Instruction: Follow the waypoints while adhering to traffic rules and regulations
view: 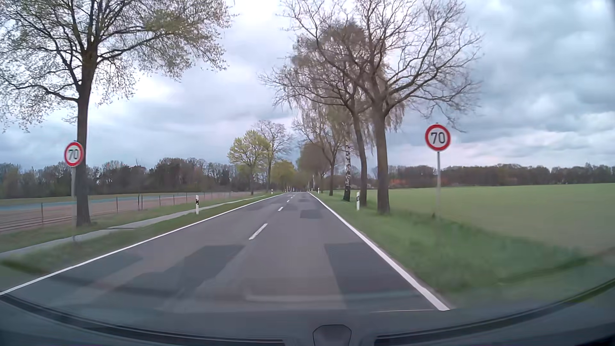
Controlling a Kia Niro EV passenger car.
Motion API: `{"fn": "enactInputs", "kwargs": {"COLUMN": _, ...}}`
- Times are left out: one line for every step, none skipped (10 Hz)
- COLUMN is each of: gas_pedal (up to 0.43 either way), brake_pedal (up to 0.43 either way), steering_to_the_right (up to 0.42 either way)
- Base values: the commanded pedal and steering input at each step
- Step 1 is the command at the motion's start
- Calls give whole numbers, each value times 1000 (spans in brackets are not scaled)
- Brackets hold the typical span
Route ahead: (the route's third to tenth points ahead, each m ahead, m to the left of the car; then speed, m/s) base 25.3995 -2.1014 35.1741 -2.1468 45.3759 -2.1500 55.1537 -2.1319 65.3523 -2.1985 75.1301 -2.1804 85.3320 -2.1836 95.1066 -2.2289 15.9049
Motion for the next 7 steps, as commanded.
{"fn": "enactInputs", "kwargs": {"gas_pedal": 79, "brake_pedal": 0, "steering_to_the_right": -5}}
{"fn": "enactInputs", "kwargs": {"gas_pedal": 79, "brake_pedal": 0, "steering_to_the_right": -5}}
{"fn": "enactInputs", "kwargs": {"gas_pedal": 79, "brake_pedal": 0, "steering_to_the_right": -4}}
{"fn": "enactInputs", "kwargs": {"gas_pedal": 79, "brake_pedal": 0, "steering_to_the_right": -4}}
{"fn": "enactInputs", "kwargs": {"gas_pedal": 79, "brake_pedal": 0, "steering_to_the_right": -4}}
{"fn": "enactInputs", "kwargs": {"gas_pedal": 79, "brake_pedal": 0, "steering_to_the_right": -4}}
{"fn": "enactInputs", "kwargs": {"gas_pedal": 79, "brake_pedal": 0, "steering_to_the_right": -4}}
